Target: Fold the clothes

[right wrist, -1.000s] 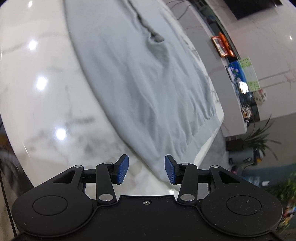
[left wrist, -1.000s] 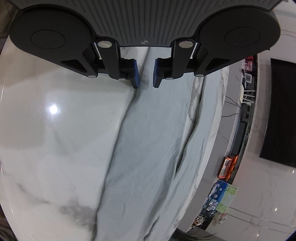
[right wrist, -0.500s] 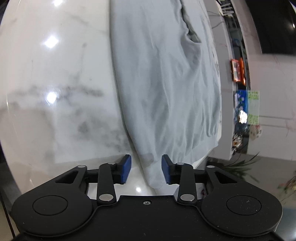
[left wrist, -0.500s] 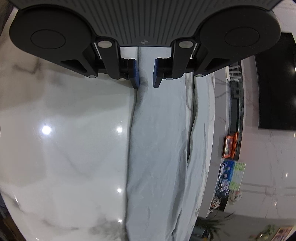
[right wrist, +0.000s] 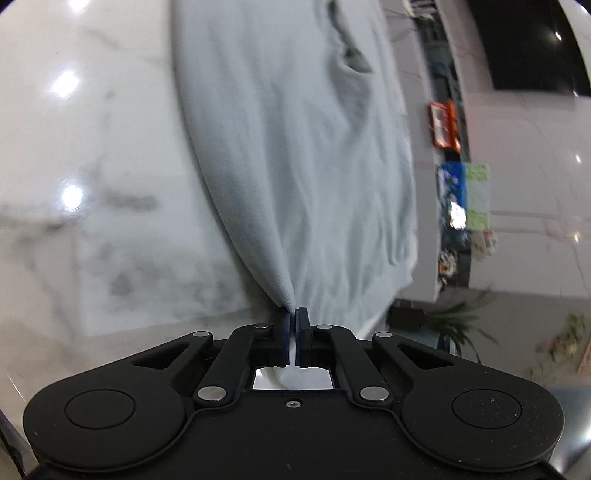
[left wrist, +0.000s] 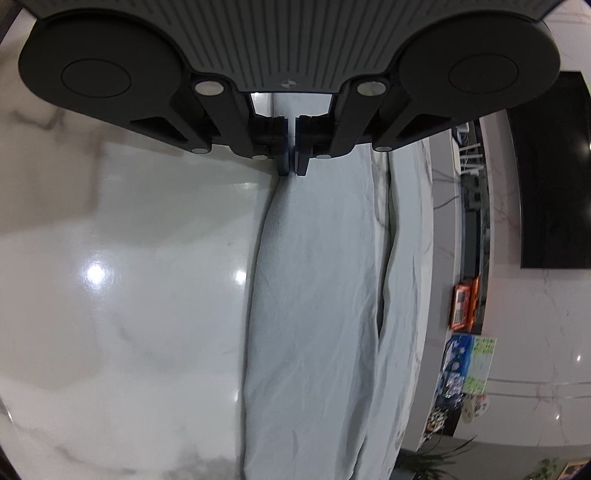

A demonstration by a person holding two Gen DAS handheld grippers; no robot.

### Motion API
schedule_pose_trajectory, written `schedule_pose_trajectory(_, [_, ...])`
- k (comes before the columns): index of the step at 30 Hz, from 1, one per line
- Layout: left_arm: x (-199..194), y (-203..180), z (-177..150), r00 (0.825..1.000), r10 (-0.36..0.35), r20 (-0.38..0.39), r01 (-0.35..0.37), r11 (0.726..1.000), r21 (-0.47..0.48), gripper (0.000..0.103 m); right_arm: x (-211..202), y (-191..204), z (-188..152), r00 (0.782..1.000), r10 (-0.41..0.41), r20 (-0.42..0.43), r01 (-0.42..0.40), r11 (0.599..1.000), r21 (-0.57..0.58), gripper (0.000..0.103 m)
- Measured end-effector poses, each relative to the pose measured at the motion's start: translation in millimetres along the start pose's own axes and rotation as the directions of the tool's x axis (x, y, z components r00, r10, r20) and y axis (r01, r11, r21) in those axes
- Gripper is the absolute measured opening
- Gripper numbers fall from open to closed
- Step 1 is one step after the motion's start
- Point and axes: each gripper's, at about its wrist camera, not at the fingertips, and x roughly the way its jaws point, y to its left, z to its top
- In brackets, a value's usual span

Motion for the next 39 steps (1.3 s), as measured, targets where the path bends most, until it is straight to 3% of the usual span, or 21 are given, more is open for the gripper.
schedule_pose_trajectory(12, [-46,-4,-15,1.0,-0.02,0.0,0.02,0.996,-0.082,0.002,-56,18,-12,0.998,0.055,-0.02,-0.055,0.998,0.02,0.0])
schedule_pose_trajectory(18, [-61,-4,-17,1.0,0.021,0.003,-0.021,0.993,-0.115,0.002,-92,27,-22,0.998,0.061,-0.006,-0.061,0.997,0.053,0.0])
schedule_pose_trajectory(22, [-60,17,-17,0.993,0.104,-0.047,-0.111,0.974,-0.198,0.001,-102,10,-22,0.999,0.041,0.005,-0.041,0.993,0.108,0.0])
schedule_pose_trajectory(26, [-52,66,-13,0.984,0.141,-0.105,-0.17,0.913,-0.37,0.0,-101,-21,-18,1.0,0.015,0.01,-0.017,0.98,0.199,0.0])
schedule_pose_trajectory(28, [-53,72,-11,0.989,0.128,-0.075,-0.147,0.911,-0.385,0.0,-99,-32,-16,1.0,0.013,0.012,-0.016,0.97,0.242,0.0])
schedule_pose_trajectory(31, [-67,69,0,0.996,0.059,0.066,-0.034,0.945,-0.326,0.002,-93,-37,-9,1.0,0.02,0.021,-0.024,0.975,0.221,0.0])
schedule_pose_trajectory(36, [-83,36,12,0.986,-0.052,0.159,0.083,0.977,-0.194,0.007,-83,-39,-6,0.999,0.023,0.023,-0.027,0.978,0.208,0.0])
schedule_pose_trajectory(39, [-85,15,19,0.974,-0.118,0.195,0.145,0.98,-0.135,0.019,-87,-46,-5,0.999,0.018,0.028,-0.025,0.968,0.251,0.0])
